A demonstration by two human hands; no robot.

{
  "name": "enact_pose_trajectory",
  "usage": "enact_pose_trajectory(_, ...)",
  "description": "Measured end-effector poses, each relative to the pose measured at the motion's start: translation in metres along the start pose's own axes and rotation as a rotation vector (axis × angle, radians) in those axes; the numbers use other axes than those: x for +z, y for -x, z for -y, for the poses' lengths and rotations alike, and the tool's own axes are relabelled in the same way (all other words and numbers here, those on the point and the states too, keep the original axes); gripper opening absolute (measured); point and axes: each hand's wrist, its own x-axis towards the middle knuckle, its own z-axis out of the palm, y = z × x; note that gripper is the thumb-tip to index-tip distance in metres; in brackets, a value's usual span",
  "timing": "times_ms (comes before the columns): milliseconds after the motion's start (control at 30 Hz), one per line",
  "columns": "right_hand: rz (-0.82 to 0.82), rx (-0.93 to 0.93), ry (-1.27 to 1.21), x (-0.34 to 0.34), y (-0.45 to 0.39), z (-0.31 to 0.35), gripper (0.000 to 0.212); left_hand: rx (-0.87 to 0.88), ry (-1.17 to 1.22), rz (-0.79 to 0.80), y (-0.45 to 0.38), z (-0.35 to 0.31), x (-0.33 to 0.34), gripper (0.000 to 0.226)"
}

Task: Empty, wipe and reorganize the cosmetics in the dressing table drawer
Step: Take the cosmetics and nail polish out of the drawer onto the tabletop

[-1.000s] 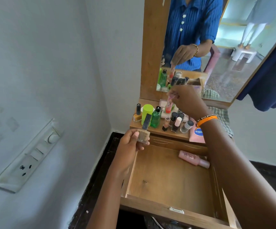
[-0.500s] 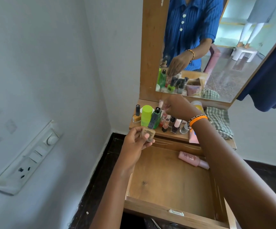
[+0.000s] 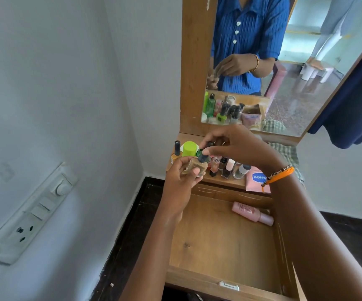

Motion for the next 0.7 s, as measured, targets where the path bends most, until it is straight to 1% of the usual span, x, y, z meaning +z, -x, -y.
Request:
enact_pose_trajectory(67, -0.065, -0.004, -0.035, -0.005, -0.003, 0.002, 0.006, -0.01, -0.003, -0.006, -0.002, -0.001, 0.002, 0.028)
enact_pose_trajectory(100, -0.139, 0.0, -0.066, -0.008, -0.006, 0.002, 0.006, -0.01, -0.033, -0.012, -0.003, -0.001, 0.003, 0.032)
enact_pose_trajectory(167, -0.338, 0.012, -0.126, -0.015, -0.018, 0.0, 0.006, -0.021, -0.134, 0.001, -0.003, 0.001, 0.002, 0.036)
enact_pose_trajectory(233, -0.491, 0.044, -0.12, -0.018, -0.035, -0.006, 0.003, -0.073, -0.25, 0.042, -0.002, 0.006, -0.002, 0.032)
enact_pose_trajectory(267, -0.516, 0.073, -0.072, -0.018, -0.047, -0.011, 0.003, -0.099, -0.288, 0.063, -0.001, 0.009, -0.004, 0.027)
enact_pose_trajectory(333, -0.474, 0.143, 0.085, -0.011, -0.071, -0.025, 0.007, -0.133, -0.323, 0.091, 0.002, 0.015, -0.007, 0.019)
enact_pose_trajectory(400, -0.399, 0.202, 0.221, -0.001, -0.094, -0.04, 0.01, -0.149, -0.345, 0.108, 0.004, 0.021, -0.008, 0.017)
enact_pose_trajectory(500, -0.299, 0.231, 0.282, 0.014, -0.116, -0.056, 0.016, -0.166, -0.366, 0.123, 0.006, 0.029, -0.01, 0.016)
enact_pose_trajectory(567, -0.252, 0.233, 0.331, 0.019, -0.123, -0.06, 0.013, -0.177, -0.371, 0.124, 0.008, 0.034, -0.012, 0.016)
enact_pose_trajectory(633, -0.225, 0.249, 0.341, 0.022, -0.126, -0.061, 0.01, -0.186, -0.377, 0.127, 0.009, 0.038, -0.013, 0.016)
enact_pose_trajectory(700, -0.22, 0.256, 0.35, 0.023, -0.128, -0.062, 0.013, -0.194, -0.377, 0.136, 0.01, 0.042, -0.013, 0.017)
